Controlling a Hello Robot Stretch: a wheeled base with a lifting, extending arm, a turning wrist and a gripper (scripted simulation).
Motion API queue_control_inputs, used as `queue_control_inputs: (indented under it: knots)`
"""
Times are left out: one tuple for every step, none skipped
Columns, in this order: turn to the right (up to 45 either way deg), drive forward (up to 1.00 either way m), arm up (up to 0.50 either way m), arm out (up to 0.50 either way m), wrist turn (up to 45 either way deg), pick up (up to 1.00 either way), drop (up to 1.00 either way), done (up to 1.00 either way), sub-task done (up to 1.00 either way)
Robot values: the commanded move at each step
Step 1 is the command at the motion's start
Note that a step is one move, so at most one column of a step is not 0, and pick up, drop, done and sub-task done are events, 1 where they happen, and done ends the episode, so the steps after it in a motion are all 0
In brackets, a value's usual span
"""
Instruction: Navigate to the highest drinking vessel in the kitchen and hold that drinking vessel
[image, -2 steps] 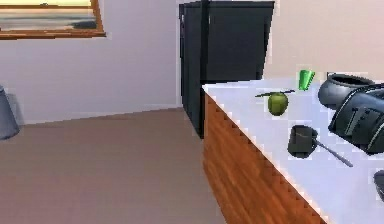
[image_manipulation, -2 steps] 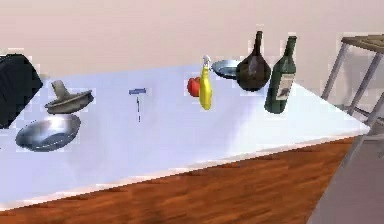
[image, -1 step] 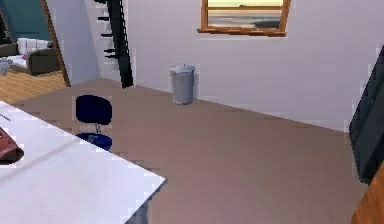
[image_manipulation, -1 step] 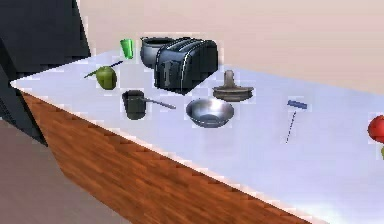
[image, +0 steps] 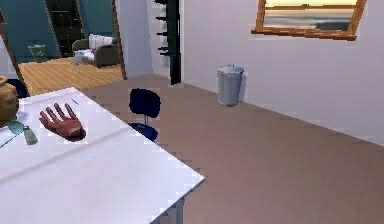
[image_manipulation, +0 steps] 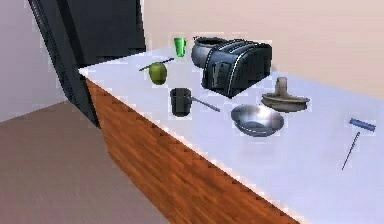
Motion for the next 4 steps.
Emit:
queue_control_inputs:
  knots:
    - [0.0,0.0,0.5,0.0,0.0,0.0,0.0,0.0,0.0]
    - [0.0,0.0,0.38,0.0,0.0,0.0,0.0,0.0,0.0]
    - [0.0,0.0,0.0,0.44,0.0,0.0,0.0,0.0,0.0]
    - [0.0,0.0,0.0,0.0,45.0,0.0,0.0,0.0,0.0]
